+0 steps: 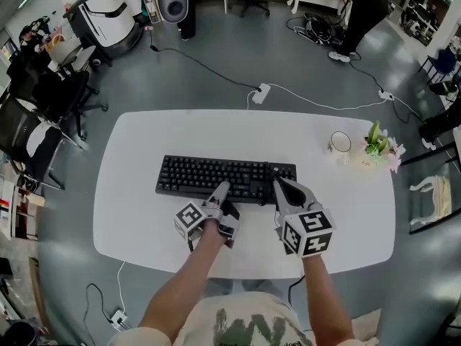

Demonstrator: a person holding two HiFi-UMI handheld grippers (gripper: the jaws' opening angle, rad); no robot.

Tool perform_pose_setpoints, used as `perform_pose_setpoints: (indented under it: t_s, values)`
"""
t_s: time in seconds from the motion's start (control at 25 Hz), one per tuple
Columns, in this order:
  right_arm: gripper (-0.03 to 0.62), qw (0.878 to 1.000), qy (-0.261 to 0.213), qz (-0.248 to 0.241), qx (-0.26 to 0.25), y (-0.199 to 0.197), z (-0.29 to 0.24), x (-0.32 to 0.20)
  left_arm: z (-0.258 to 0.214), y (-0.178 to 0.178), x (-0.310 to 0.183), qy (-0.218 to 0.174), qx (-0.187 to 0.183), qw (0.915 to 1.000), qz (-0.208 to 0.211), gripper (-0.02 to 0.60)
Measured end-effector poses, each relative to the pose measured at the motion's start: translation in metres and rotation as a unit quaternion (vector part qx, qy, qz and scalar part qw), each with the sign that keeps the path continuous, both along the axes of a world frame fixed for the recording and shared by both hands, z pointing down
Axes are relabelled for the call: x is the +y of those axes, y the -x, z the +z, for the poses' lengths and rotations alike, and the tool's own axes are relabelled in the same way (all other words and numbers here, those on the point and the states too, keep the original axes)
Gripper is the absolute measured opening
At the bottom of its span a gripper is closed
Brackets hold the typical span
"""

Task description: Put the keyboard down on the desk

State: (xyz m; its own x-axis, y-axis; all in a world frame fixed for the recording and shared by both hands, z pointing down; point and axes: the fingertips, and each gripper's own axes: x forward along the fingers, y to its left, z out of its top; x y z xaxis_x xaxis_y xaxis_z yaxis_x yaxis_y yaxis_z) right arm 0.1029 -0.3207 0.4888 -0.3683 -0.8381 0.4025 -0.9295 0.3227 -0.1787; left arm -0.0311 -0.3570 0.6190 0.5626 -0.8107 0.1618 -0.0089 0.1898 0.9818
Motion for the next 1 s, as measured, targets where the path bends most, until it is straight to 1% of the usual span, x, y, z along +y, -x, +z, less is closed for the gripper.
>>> perform_pose_setpoints:
  t_s: [0.12,0.24,0.32,0.4,0.52,0.72,0.88,1.0]
  values:
    - [0.000,1.000,0.004,-0.002,-0.001,0.002,0.002,0.001,0.004,0.000,0.002,0.013,-0.006,0.9999,0.004,0.115]
    - [0.000,1.000,0.005,-0.003,-0.003,0.002,0.003,0.001,0.004,0.000,0.001,0.021,-0.008,0.9997,0.004,0.190]
    - [0.000,1.000,0.006,-0.003,-0.004,0.003,0.004,0.002,0.006,-0.001,0.002,0.030,-0.018,0.9994,0.009,0.222]
    - [-0.001,1.000,0.008,-0.003,-0.006,0.004,0.005,0.002,0.008,-0.001,0.002,0.040,-0.029,0.9987,0.016,0.240]
    - [0.000,1.000,0.009,-0.003,-0.007,0.005,0.007,0.003,0.008,-0.003,0.002,0.062,-0.030,0.9974,0.024,0.280]
    - [0.000,1.000,0.011,-0.004,-0.008,0.005,0.009,0.005,0.010,-0.004,0.003,0.109,-0.034,0.9929,0.036,0.314]
    - [0.000,1.000,0.012,-0.004,-0.010,0.005,0.009,0.006,0.009,-0.003,0.006,0.146,-0.037,0.9876,0.046,0.349]
    - [0.000,1.000,0.012,-0.004,-0.012,0.004,0.011,0.007,0.009,-0.006,0.008,0.162,-0.044,0.9841,0.057,0.380]
